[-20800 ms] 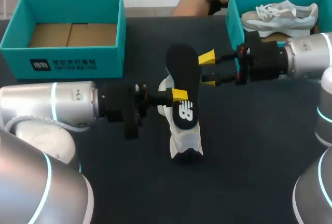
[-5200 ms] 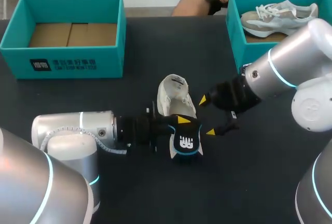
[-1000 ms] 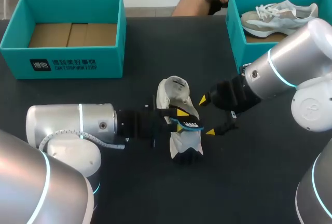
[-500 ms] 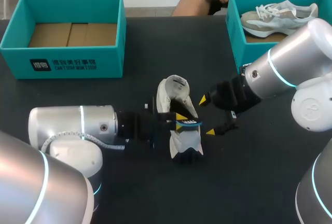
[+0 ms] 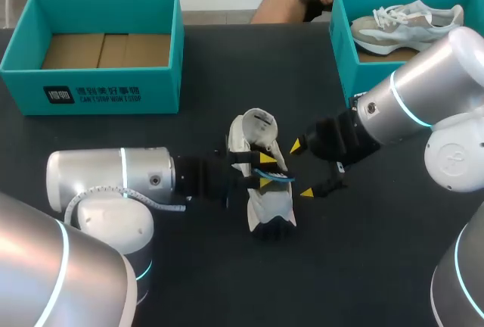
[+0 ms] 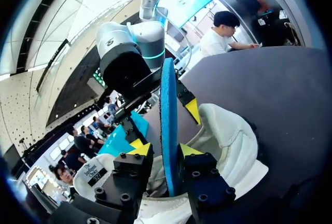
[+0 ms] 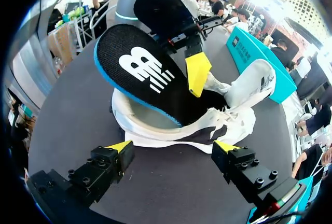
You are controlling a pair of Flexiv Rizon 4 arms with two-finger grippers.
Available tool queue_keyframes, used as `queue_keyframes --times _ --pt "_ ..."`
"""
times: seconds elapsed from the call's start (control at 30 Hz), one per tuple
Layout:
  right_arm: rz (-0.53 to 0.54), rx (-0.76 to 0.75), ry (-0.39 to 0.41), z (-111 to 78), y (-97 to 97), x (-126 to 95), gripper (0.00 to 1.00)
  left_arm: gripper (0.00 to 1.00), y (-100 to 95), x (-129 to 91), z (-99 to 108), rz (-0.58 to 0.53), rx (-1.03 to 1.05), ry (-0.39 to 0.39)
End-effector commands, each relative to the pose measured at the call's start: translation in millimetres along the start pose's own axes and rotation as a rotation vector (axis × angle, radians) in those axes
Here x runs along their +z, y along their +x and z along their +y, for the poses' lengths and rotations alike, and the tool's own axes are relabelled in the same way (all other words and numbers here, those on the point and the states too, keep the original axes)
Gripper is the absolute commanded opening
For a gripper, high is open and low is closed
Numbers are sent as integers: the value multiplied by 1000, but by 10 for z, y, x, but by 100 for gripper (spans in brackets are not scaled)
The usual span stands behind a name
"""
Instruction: Take the shoe out of the shoebox, open the shoe tongue, remove and reinsert the insole, then place the shoe into the shoebox
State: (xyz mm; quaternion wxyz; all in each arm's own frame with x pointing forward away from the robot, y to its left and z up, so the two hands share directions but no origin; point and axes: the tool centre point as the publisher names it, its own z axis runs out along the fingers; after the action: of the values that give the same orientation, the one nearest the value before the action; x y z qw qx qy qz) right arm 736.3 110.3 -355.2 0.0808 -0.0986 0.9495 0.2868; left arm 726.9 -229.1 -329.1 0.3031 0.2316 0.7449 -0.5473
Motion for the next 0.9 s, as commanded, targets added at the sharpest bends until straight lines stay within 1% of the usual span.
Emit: queue_keyframes --times 0.03,0.23,0.37,0.43,0.47,0.53,0.57,0.7,0.9 --pt "-3 0 2 4 9 9 100 31 28 -84 -74 -7 -1 10" --pt "-3 0 2 4 9 9 100 27 43 -108 -209 -11 -9 36" --pt "-3 0 2 4 9 9 100 26 63 -102 -284 -12 -12 50" --pt "-3 0 2 4 9 9 100 24 84 -84 -301 -5 -12 57" --pt "-3 0 2 4 9 9 100 20 97 -75 -305 -3 -11 57" --pt "-3 0 2 4 9 9 100 13 125 -54 -298 5 -10 56" --pt "-3 0 2 4 9 9 100 0 141 -41 -285 10 1 51" --pt "-3 0 2 4 9 9 100 0 188 25 -195 20 15 43" --pt "-3 0 2 4 9 9 100 0 132 89 -17 3 67 18"
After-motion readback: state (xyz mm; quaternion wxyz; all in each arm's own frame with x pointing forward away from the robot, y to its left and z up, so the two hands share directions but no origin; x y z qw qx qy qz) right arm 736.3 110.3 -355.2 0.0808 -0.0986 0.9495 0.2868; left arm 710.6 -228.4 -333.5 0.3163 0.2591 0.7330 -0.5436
